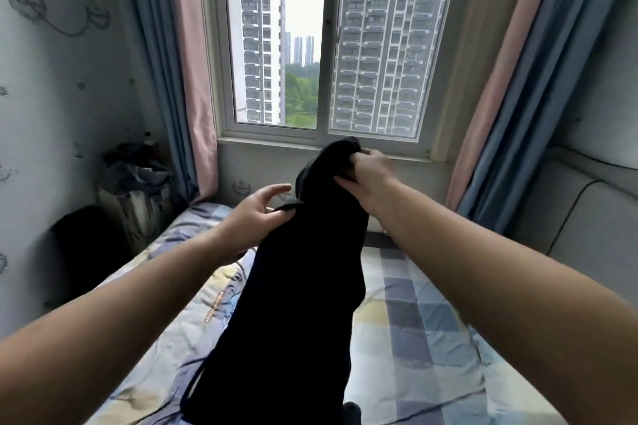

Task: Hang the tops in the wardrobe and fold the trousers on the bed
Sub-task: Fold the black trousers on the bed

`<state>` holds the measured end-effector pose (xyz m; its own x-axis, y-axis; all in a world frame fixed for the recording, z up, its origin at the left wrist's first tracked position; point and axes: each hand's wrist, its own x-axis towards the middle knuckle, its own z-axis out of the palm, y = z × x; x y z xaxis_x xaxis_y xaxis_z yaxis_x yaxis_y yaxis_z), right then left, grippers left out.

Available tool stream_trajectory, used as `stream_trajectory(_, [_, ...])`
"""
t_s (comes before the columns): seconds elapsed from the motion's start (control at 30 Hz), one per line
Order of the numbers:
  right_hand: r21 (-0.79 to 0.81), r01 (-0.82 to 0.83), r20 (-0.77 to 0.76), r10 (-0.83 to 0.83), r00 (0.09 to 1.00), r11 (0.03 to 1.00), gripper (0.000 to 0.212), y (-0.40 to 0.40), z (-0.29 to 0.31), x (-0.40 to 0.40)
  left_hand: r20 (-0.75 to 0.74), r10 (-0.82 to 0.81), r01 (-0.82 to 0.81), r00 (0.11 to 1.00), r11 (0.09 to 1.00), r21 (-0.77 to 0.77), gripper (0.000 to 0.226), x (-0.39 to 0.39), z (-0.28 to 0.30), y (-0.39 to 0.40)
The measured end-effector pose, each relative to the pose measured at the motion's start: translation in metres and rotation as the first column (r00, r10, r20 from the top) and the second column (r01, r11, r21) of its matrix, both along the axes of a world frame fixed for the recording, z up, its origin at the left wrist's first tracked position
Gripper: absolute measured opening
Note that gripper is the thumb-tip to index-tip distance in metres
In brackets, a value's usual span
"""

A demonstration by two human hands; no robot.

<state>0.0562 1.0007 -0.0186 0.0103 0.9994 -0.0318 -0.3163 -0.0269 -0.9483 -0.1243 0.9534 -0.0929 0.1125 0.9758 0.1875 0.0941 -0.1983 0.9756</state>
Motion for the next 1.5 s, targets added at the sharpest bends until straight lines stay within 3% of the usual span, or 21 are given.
stream_trajectory(0.1, [-0.005, -0.193, 0.232, 0.189, 0.954, 0.981, 0.030, -0.017, -0.018, 0.006, 0.223, 0.027, -0.026, 0.974, 1.000, -0.007, 0.034, 0.027, 0.016, 0.000])
stream_trajectory(0.17, [-0.007, -0.279, 0.330, 0.265, 0.906, 0.960, 0.023, -0.031, -0.026, 0.012, 0.264, 0.151, -0.149, 0.953, 0.988, -0.028, 0.032, 0.038, 0.022, 0.003])
stream_trajectory(0.23, [-0.004, -0.348, 0.322, 0.331, 0.887, 0.937, 0.015, -0.046, -0.031, 0.023, 0.309, 0.267, -0.259, 0.913, 0.964, -0.068, 0.025, 0.043, 0.027, 0.009])
stream_trajectory(0.37, [0.001, -0.548, 0.103, 0.545, 0.832, 0.837, 0.043, -0.072, -0.034, 0.059, 0.551, 0.385, -0.304, 0.740, 0.923, -0.237, 0.020, 0.042, 0.036, 0.013])
stream_trajectory(0.43, [0.057, -0.578, 0.155, 0.565, 0.810, 0.814, 0.052, -0.082, -0.037, 0.075, 0.645, 0.436, -0.316, 0.627, 0.900, -0.301, 0.022, 0.038, 0.035, 0.015])
stream_trajectory(0.53, [0.179, -0.517, 0.564, 0.343, 0.751, 0.837, 0.084, -0.091, -0.046, 0.083, 0.711, 0.463, -0.306, 0.529, 0.886, -0.349, 0.023, 0.041, 0.034, 0.017])
stream_trajectory(0.63, [0.265, -0.454, 0.823, 0.046, 0.566, 0.851, 0.105, -0.089, -0.063, 0.071, 0.733, 0.464, -0.282, 0.497, 0.886, -0.369, 0.022, 0.050, 0.038, 0.019])
stream_trajectory(0.7, [0.354, -0.388, 0.871, -0.148, 0.469, 0.851, 0.096, -0.080, -0.075, 0.063, 0.745, 0.454, -0.275, 0.488, 0.890, -0.362, 0.021, 0.053, 0.043, 0.020])
stream_trajectory(0.77, [0.477, -0.307, 0.837, -0.319, 0.444, 0.823, 0.072, -0.070, -0.078, 0.060, 0.750, 0.447, -0.277, 0.487, 0.894, -0.353, 0.021, 0.050, 0.049, 0.019])
stream_trajectory(0.87, [0.592, -0.158, 0.728, -0.440, 0.525, 0.790, 0.032, -0.055, -0.063, 0.058, 0.732, 0.443, -0.311, 0.518, 0.894, -0.321, 0.020, 0.036, 0.058, 0.016])
stream_trajectory(0.93, [0.611, -0.120, 0.693, -0.456, 0.558, 0.782, 0.023, -0.047, -0.045, 0.055, 0.694, 0.433, -0.341, 0.575, 0.898, -0.278, 0.019, 0.024, 0.061, 0.013])
stream_trajectory(1.07, [0.567, -0.129, 0.678, -0.373, 0.633, 0.813, 0.031, -0.032, -0.008, 0.034, 0.494, 0.335, -0.301, 0.802, 0.942, -0.149, 0.008, 0.013, 0.061, 0.001])
stream_trajectory(1.17, [0.462, -0.136, 0.581, -0.183, 0.793, 0.876, 0.036, -0.023, 0.005, 0.005, 0.289, 0.165, -0.141, 0.943, 0.985, -0.102, 0.028, 0.018, 0.055, -0.010])
stream_trajectory(1.23, [0.339, -0.150, 0.403, 0.001, 0.915, 0.929, 0.035, -0.021, 0.008, -0.013, 0.202, 0.051, -0.037, 0.978, 0.997, -0.068, 0.026, 0.025, 0.052, -0.017])
stream_trajectory(1.3, [0.225, -0.169, 0.195, 0.126, 0.973, 0.960, 0.039, -0.020, 0.012, -0.025, 0.205, -0.004, 0.013, 0.979, 0.999, -0.039, 0.023, 0.028, 0.052, -0.023])
stream_trajectory(1.4, [0.144, -0.136, 0.041, 0.132, 0.990, 0.980, 0.043, -0.017, 0.024, -0.032, 0.199, 0.010, -0.012, 0.980, 1.000, 0.009, 0.018, 0.025, 0.057, -0.026])
stream_trajectory(1.5, [0.126, -0.071, -0.006, 0.072, 0.997, 0.989, 0.038, -0.016, 0.033, -0.039, 0.160, 0.037, -0.048, 0.986, 0.997, 0.065, 0.017, 0.025, 0.057, -0.030])
